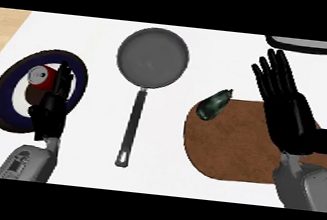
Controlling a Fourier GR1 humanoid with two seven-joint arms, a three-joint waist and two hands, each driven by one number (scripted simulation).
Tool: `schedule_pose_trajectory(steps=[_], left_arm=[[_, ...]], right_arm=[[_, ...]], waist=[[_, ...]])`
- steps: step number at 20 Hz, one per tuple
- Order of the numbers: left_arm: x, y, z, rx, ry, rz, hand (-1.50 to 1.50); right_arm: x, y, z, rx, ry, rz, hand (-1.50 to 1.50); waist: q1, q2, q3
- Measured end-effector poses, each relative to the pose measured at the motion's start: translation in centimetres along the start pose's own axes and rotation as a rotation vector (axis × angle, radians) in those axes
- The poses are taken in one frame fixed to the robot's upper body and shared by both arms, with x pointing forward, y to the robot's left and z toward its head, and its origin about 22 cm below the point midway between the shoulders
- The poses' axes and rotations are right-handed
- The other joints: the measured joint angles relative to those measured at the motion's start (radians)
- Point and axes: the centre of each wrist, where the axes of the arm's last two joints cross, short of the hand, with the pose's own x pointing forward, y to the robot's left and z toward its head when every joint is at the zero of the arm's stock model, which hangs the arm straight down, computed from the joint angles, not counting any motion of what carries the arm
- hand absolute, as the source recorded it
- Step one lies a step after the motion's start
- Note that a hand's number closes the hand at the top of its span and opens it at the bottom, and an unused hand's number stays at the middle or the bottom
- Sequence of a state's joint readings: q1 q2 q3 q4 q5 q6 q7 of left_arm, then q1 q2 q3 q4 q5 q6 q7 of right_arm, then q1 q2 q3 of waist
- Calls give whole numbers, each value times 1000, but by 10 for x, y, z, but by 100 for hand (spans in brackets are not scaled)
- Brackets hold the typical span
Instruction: Pick the eggplant from the cutting board and place it in the pan
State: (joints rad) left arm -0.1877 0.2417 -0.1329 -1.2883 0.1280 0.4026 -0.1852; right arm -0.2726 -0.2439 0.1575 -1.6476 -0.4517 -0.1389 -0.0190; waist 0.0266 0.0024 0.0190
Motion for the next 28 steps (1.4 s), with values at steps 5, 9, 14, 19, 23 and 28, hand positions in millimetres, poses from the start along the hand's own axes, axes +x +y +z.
schedule_pose_trajectory(steps=[5,9,14,19,23,28], left_arm=[[-9,13,7,-52,31,-87,0],[-15,21,11,-79,60,-141,0],[-21,28,17,-114,94,-186,0],[-17,26,17,-167,77,-206,0],[-14,22,17,-216,72,-214,0],[-9,13,17,-288,66,-222,0]], right_arm=[[-12,-45,-6,-337,133,330,-150],[-24,-102,16,-607,289,617,-150],[-33,-153,48,-957,419,841,-150],[-49,-187,87,-1125,643,1008,-150],[-54,-203,105,-1182,837,1078,-150],[-49,-206,98,-1197,1037,1082,-150]], waist=[[-1,13,-23],[-23,42,-49],[-37,42,-56],[4,50,-62],[55,52,-65],[121,40,-79]])
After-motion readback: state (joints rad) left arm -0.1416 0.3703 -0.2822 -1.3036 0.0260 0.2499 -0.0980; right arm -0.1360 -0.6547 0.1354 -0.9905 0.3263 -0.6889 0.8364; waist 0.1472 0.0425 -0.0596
